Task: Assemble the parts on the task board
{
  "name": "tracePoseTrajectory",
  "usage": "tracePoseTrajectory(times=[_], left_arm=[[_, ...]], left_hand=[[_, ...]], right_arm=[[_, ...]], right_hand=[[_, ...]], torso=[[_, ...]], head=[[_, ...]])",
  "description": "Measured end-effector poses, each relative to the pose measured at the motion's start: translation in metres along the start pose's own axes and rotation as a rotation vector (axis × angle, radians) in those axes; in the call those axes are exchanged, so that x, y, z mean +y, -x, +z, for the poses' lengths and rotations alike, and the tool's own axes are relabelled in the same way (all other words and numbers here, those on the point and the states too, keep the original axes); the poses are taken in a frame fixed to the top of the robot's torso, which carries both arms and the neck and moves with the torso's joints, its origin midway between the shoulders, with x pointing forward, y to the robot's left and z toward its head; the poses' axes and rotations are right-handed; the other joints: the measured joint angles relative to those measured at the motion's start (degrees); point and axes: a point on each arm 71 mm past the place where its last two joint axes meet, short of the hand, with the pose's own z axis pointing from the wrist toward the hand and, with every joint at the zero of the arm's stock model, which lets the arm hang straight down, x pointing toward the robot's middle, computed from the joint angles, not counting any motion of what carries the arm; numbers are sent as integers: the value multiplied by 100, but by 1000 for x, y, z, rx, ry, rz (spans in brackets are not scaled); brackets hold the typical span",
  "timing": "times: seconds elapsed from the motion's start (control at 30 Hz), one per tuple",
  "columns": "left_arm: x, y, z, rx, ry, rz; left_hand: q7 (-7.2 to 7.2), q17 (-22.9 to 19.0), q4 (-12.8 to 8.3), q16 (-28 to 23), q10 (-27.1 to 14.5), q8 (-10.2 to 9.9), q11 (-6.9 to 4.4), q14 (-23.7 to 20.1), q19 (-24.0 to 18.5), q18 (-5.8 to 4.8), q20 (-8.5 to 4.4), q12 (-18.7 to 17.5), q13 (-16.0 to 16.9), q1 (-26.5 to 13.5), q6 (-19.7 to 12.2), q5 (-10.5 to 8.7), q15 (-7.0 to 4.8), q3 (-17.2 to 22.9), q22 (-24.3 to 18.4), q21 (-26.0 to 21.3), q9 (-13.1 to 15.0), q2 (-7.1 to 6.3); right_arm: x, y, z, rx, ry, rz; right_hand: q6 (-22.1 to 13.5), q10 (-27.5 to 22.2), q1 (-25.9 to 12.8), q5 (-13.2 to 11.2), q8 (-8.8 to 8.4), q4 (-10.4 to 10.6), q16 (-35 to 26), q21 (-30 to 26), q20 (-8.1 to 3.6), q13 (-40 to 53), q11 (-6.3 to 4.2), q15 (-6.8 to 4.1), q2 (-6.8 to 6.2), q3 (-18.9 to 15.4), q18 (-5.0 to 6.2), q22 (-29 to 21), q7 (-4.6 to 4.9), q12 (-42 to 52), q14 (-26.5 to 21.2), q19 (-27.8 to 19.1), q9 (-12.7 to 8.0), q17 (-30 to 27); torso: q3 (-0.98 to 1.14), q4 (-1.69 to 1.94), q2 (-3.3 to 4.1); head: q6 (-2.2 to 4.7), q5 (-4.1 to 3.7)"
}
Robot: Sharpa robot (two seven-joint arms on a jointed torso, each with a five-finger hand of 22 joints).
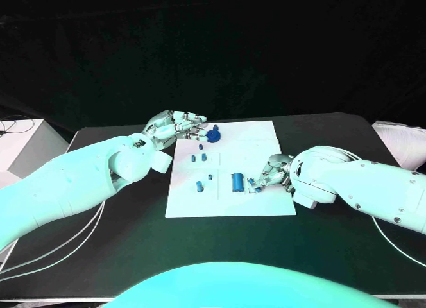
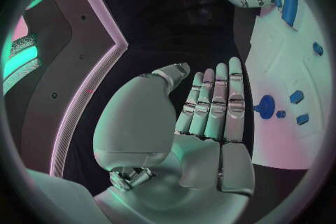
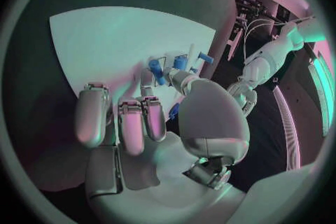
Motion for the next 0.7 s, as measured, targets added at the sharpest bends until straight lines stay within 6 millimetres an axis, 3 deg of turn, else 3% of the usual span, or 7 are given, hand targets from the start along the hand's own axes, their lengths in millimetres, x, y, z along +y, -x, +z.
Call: tracePoseTrajectory(times=[0.63,0.7], left_arm=[[0,0,0,1,2,0],[0,0,0,1,2,0]], left_hand=[[0,10,16,0,0,0,0,0,0,0,0,0,0,24,0,0,0,16,-10,-25,-5,24],[0,10,16,0,0,0,0,0,0,0,0,0,0,24,0,0,0,16,-10,-25,-5,24]], right_arm=[[10,-4,-1,-18,23,9],[10,-4,-1,-19,24,10]], right_hand=[[0,0,-58,0,0,96,0,0,0,-1,0,0,51,-64,0,4,0,0,0,0,8,0],[0,0,-136,-23,0,129,0,0,0,-1,0,0,0,-97,0,4,0,0,0,0,8,0]], torso=[[-3,-1,-1],[-3,-1,-1]], head=[[0,5],[0,4]])
